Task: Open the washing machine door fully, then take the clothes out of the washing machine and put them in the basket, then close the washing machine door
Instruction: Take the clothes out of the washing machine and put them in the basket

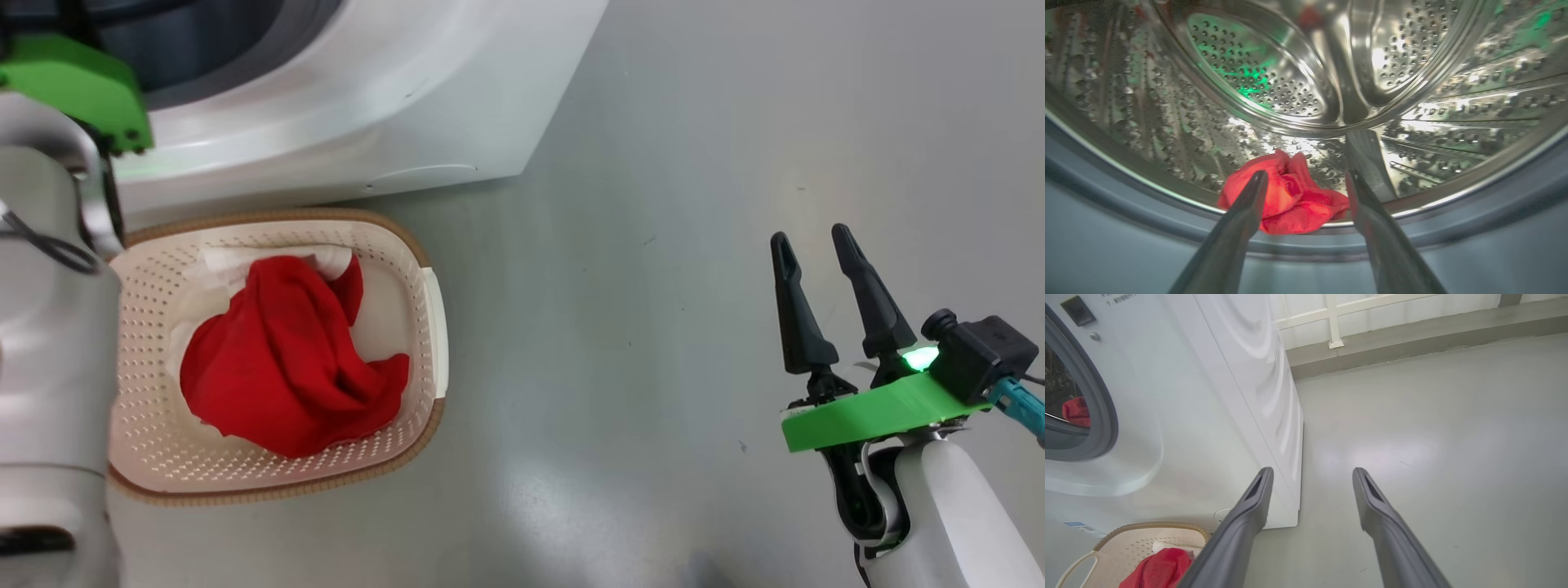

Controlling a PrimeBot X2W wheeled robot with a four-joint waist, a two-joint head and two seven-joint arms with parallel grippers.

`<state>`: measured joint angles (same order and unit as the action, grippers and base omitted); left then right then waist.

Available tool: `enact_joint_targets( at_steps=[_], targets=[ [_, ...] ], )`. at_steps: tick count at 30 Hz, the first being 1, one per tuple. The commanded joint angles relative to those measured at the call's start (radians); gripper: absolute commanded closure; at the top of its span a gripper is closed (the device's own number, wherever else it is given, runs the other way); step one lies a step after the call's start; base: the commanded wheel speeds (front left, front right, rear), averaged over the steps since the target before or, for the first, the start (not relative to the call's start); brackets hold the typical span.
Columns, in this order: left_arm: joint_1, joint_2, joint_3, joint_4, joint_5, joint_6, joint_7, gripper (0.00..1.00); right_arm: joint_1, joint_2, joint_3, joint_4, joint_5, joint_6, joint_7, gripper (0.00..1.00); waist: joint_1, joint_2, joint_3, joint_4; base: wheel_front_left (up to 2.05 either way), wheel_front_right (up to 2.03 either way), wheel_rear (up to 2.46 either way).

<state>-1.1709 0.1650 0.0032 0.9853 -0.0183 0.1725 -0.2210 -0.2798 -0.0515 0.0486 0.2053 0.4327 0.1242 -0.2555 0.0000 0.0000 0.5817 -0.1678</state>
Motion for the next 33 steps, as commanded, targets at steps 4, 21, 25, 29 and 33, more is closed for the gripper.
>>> enact_joint_targets(
  at_steps=[4, 21, 25, 29, 33],
  targets=[
    [-0.081, 0.072, 0.014, 0.052, 0.012, 0.034, 0.013, 0.00, -0.020, 0.001, 0.033, -0.026, 0.017, 0.007, -0.006, 0.00, 0.0000, 0.0000, 0.032, -0.015, 0.00, 0.00, 0.00],
    [-0.220, 0.159, -0.005, 0.265, 0.013, 0.082, 0.069, 0.00, -0.052, 0.001, 0.049, -0.029, 0.052, 0.007, -0.006, 0.00, 0.0000, 0.0000, 0.086, -0.068, 0.00, 0.00, 0.00],
    [-0.226, 0.166, -0.009, 0.278, 0.008, 0.084, 0.071, 0.21, -0.055, 0.001, 0.047, -0.028, 0.053, 0.007, -0.006, 0.00, 0.0000, 0.0000, 0.086, -0.071, 0.00, 0.00, 0.00],
    [-0.226, 0.167, -0.012, 0.285, 0.001, 0.087, 0.067, 1.00, -0.055, 0.001, 0.045, -0.028, 0.054, 0.007, -0.006, 0.00, 0.0000, 0.0000, 0.083, -0.070, 0.00, 0.00, 0.00],
    [-0.225, 0.161, -0.015, 0.290, -0.008, 0.089, 0.053, 1.00, -0.056, 0.001, 0.042, -0.028, 0.052, 0.007, -0.006, 0.00, 0.0000, 0.0000, 0.078, -0.066, 0.00, 0.00, 0.00]
  ],
)
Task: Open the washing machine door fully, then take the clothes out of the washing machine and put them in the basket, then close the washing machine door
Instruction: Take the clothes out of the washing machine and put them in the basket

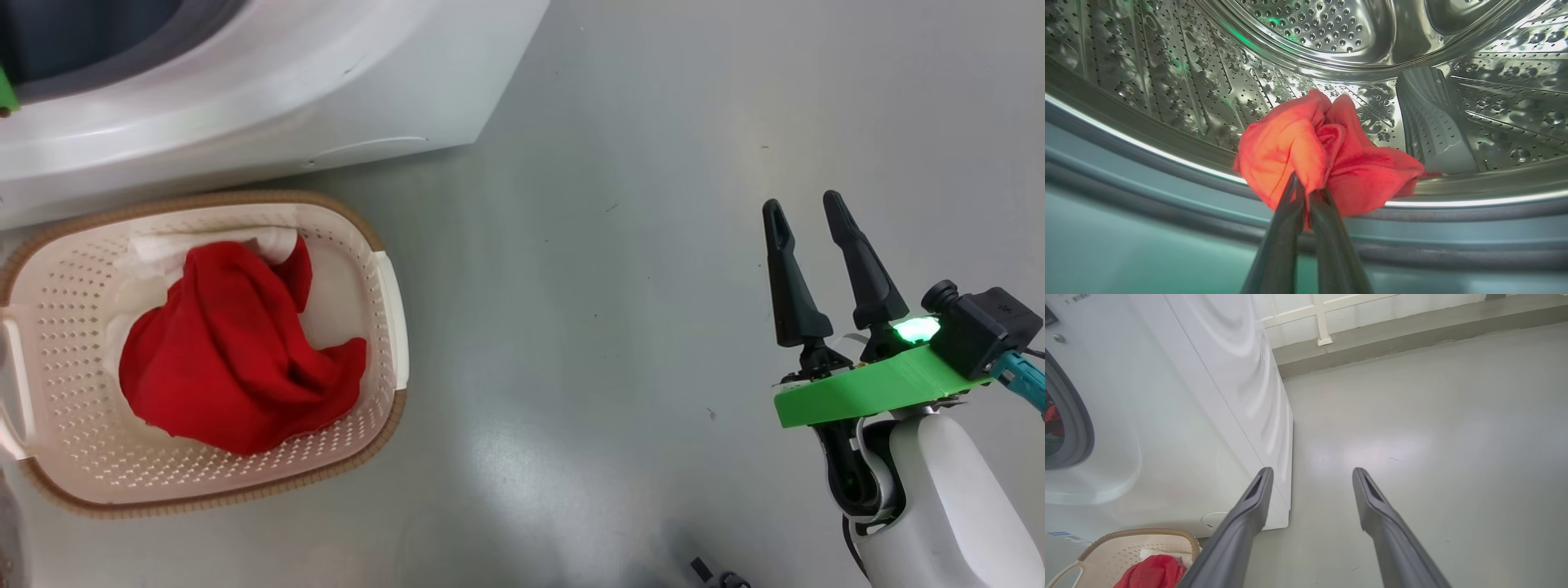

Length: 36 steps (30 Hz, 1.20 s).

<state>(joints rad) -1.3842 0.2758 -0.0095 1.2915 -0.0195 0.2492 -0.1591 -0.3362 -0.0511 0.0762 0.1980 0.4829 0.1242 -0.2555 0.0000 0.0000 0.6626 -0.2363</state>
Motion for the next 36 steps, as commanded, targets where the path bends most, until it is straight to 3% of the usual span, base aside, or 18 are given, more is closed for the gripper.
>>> enact_joint_targets(
  at_steps=[1, 6, 12, 25, 36],
  targets=[
    [-0.011, 0.047, -0.004, -0.016, -0.008, 0.012, -0.015, 1.00, 0.001, 0.001, 0.013, -0.021, 0.001, 0.007, -0.006, 0.00, 0.0000, 0.0000, -0.004, 0.004, 0.00, 0.00, 0.00],
    [-0.008, 0.031, -0.002, -0.019, -0.024, 0.004, -0.052, 1.00, 0.002, 0.001, 0.009, -0.021, -0.003, 0.007, -0.006, 0.00, 0.0000, 0.0000, -0.013, 0.013, 0.00, 0.00, 0.00],
    [0.061, -0.010, 0.008, -0.118, -0.061, -0.039, -0.101, 1.00, 0.011, 0.001, -0.003, -0.021, -0.010, 0.007, -0.006, 0.00, 0.0000, 0.0000, -0.042, 0.034, 0.00, 0.00, 0.00],
    [0.446, -0.089, 0.043, -0.719, -0.079, -0.072, -0.103, 1.00, 0.051, 0.001, -0.033, -0.027, -0.044, 0.007, -0.006, 0.00, 0.0000, 0.0000, -0.092, 0.076, 0.00, 0.00, 0.00],
    [0.698, -0.142, 0.094, -1.097, -0.061, -0.110, -0.103, 1.00, 0.082, 0.001, -0.033, -0.030, -0.061, 0.007, -0.006, 0.00, 0.0000, 0.0000, -0.122, 0.097, 0.00, 0.00, 0.00]
  ],
)
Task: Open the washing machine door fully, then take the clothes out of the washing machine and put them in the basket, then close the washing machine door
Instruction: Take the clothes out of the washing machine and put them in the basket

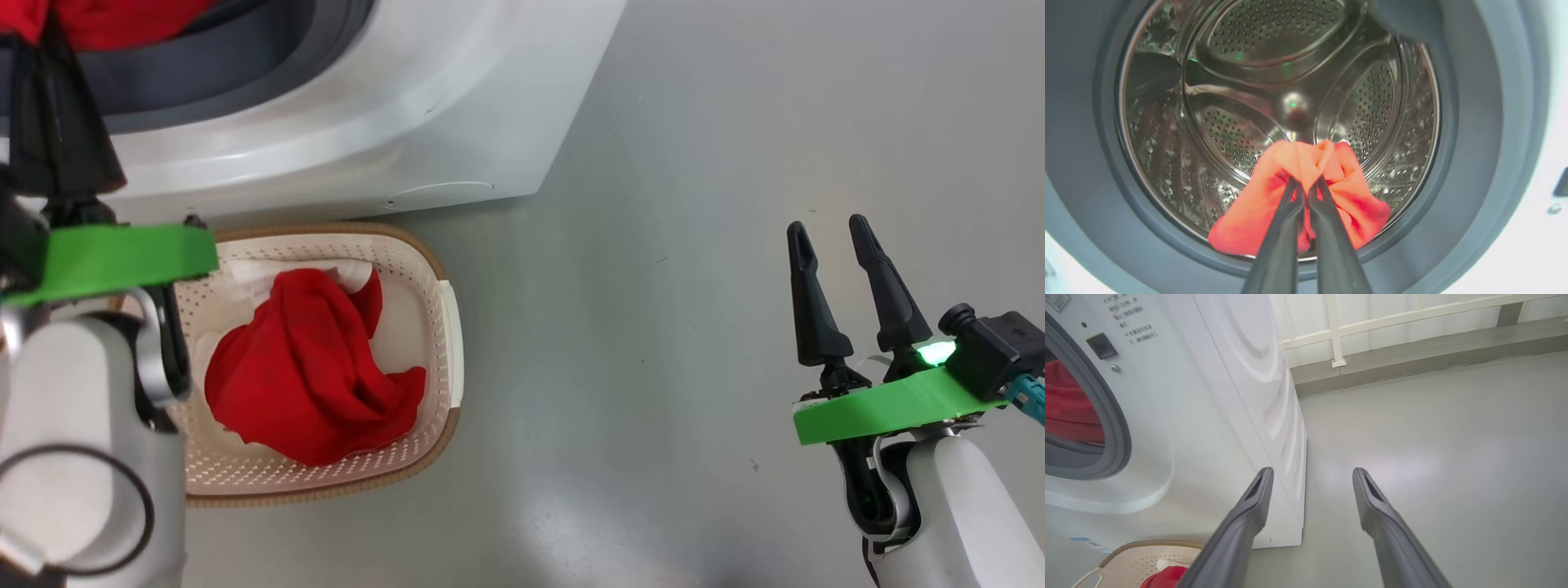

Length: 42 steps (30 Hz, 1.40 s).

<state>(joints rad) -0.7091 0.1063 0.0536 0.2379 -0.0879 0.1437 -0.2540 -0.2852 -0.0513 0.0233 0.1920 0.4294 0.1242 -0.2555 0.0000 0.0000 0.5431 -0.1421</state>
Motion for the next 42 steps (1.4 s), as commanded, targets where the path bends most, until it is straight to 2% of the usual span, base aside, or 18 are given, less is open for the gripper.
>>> enact_joint_targets(
  at_steps=[1, 10, 20, 29, 35, 42],
  targets=[
    [0.040, 0.022, 0.037, -0.073, 0.009, -0.006, -0.008, 1.00, 0.032, 0.001, 0.020, -0.024, -0.009, 0.007, -0.006, 0.00, 0.0000, 0.0000, -0.003, 0.005, 0.00, 0.00, 0.00],
    [0.164, -0.016, 0.069, -0.312, 0.035, -0.028, -0.008, 1.00, 0.039, 0.001, 0.019, -0.025, -0.017, 0.007, -0.006, 0.00, 0.0000, 0.0000, -0.009, 0.016, 0.00, 0.00, 0.00],
    [0.238, -0.044, 0.065, -0.477, 0.046, -0.020, -0.008, 1.00, 0.034, 0.001, 0.025, -0.026, -0.018, 0.007, -0.006, 0.00, 0.0000, 0.0000, -0.002, 0.019, 0.00, 0.00, 0.00],
    [0.316, -0.054, 0.051, -0.389, 0.026, -0.015, -0.008, 1.00, 0.024, 0.001, 0.026, -0.025, -0.014, 0.007, -0.006, 0.00, 0.0000, 0.0000, 0.015, 0.013, 0.00, 0.00, 0.00],
    [0.352, -0.056, 0.037, -0.263, -0.002, -0.015, -0.008, 1.00, 0.012, 0.001, 0.028, -0.030, -0.008, 0.007, -0.006, 0.00, 0.0000, 0.0000, 0.043, 0.007, 0.00, 0.00, 0.00],
    [0.336, -0.056, 0.037, -0.079, -0.005, -0.043, -0.008, 1.00, -0.007, 0.001, 0.025, -0.035, -0.005, 0.007, -0.006, 0.00, 0.0000, 0.0000, 0.088, -0.002, 0.00, 0.00, 0.00]
  ],
)
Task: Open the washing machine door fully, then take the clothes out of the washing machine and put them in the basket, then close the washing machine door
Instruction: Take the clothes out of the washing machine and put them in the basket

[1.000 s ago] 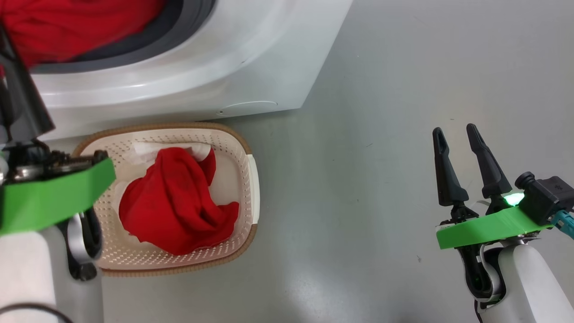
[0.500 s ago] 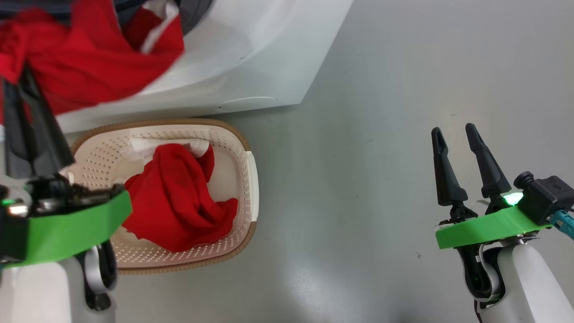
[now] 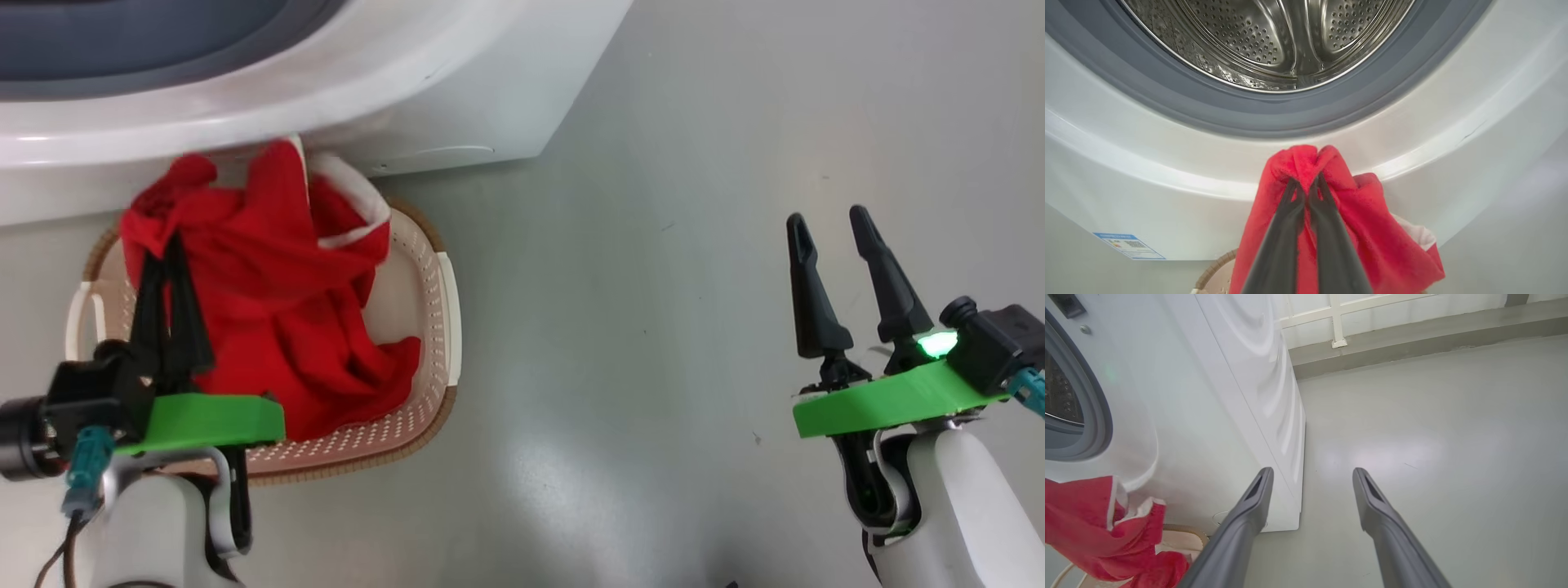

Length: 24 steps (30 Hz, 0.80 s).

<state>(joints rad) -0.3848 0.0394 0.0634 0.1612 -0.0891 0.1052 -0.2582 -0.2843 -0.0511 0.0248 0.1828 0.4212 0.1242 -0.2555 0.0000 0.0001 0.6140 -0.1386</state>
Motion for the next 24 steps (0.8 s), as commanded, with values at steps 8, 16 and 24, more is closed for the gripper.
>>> enact_joint_targets(
  at_steps=[8, 16, 24],
  targets=[
    [-0.042, 0.011, 0.028, 0.210, 0.008, -0.019, -0.004, 1.00, -0.026, 0.001, 0.014, -0.037, 0.006, 0.007, -0.006, 0.00, 0.0000, -0.0001, 0.075, -0.013, 0.00, 0.00, 0.00],
    [-0.131, 0.011, 0.026, 0.395, 0.031, -0.049, -0.004, 1.00, -0.046, 0.001, 0.009, -0.048, 0.009, 0.007, -0.006, 0.00, 0.0000, -0.0001, 0.124, -0.014, 0.00, 0.00, 0.00],
    [-0.257, 0.016, 0.026, 0.622, 0.043, -0.070, -0.004, 0.95, -0.068, 0.001, 0.013, -0.054, 0.013, 0.007, -0.006, 0.00, 0.0000, -0.0001, 0.171, -0.018, 0.00, 0.00, 0.00]
  ],
)
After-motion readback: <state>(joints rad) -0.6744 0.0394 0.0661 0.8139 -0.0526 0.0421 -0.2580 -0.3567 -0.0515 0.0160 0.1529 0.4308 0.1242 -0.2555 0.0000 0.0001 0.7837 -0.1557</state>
